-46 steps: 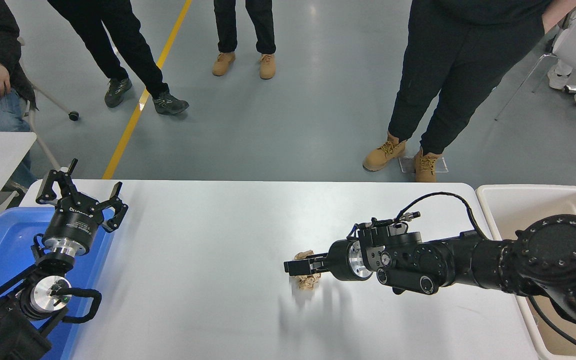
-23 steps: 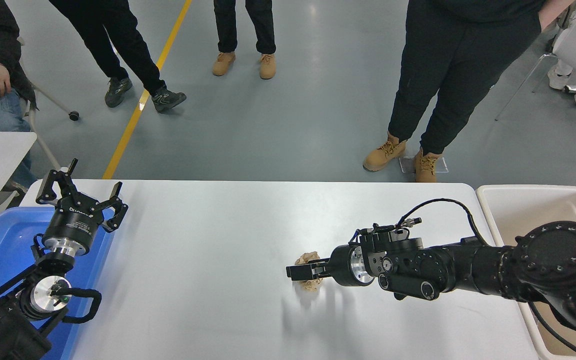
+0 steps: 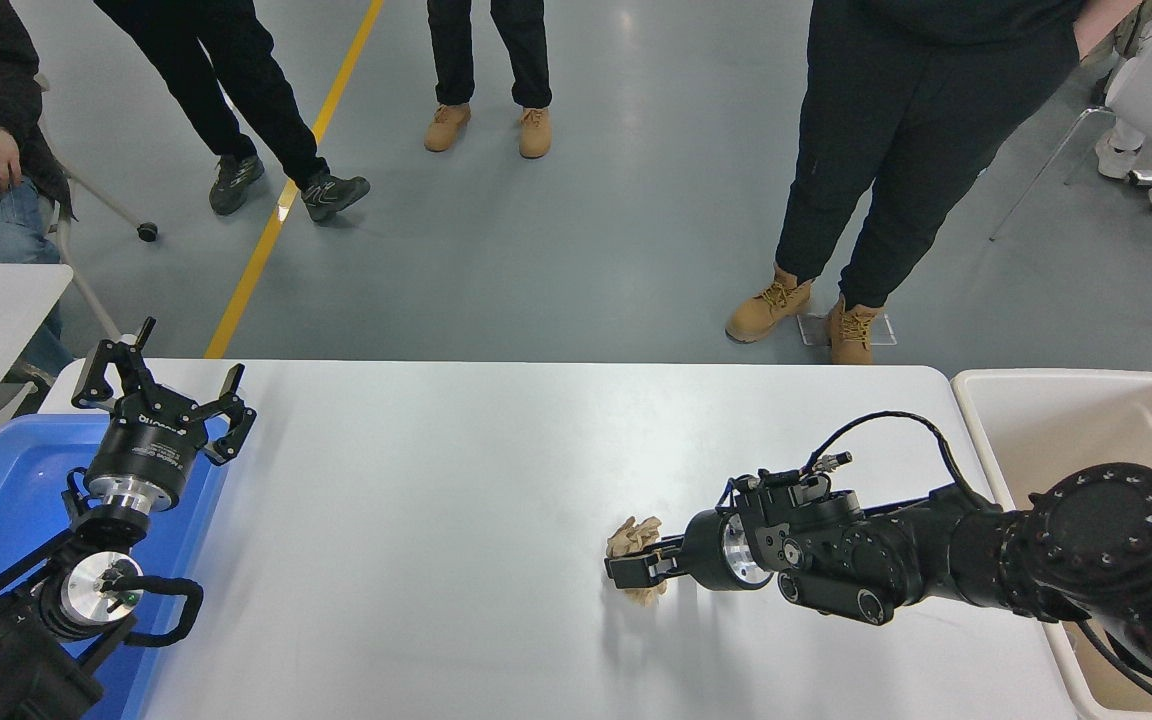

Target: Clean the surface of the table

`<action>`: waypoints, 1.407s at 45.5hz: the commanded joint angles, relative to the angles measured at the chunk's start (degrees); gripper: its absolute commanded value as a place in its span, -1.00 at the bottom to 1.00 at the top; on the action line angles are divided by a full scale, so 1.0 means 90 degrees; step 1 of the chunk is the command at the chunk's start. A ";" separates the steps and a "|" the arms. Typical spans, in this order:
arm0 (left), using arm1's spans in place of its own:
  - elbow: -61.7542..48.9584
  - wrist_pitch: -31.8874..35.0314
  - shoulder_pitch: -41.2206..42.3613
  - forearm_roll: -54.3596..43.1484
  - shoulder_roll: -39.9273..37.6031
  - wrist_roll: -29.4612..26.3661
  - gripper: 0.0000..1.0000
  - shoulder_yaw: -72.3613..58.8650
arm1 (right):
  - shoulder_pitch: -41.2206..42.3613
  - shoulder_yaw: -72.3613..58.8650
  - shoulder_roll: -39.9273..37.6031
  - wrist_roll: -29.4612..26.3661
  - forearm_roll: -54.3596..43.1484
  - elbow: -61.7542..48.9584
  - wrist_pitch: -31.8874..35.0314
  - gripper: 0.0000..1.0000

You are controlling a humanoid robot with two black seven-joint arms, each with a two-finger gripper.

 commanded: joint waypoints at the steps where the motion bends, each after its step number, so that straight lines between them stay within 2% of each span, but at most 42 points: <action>1: 0.0000 0.0000 0.0008 0.0001 0.0000 0.0000 0.98 0.0000 | 0.0019 -0.0142 0.0000 0.0083 -0.0328 -0.0146 -0.0042 -0.64; 8: 0.0000 0.0000 -0.0002 0.0001 0.0000 0.0000 0.98 0.0000 | 0.0068 -0.0142 0.0000 0.0083 -0.0328 -0.0156 -0.0032 -1.00; 32: 0.0000 0.0000 -0.0002 0.0001 0.0000 0.0000 0.98 0.0000 | 0.0692 0.0004 0.0000 0.0620 -0.0055 0.0264 0.0066 -1.00; 45: 0.0000 0.0000 -0.0002 0.0001 0.0000 0.0000 0.98 0.0000 | 0.1171 0.0268 0.0000 0.0639 0.0062 0.0879 0.0153 -1.00; 64: 0.0000 0.0000 -0.0002 0.0001 0.0000 0.0000 0.98 0.0000 | 0.1601 0.1078 -0.1786 0.0639 0.0424 0.1836 0.0329 -1.00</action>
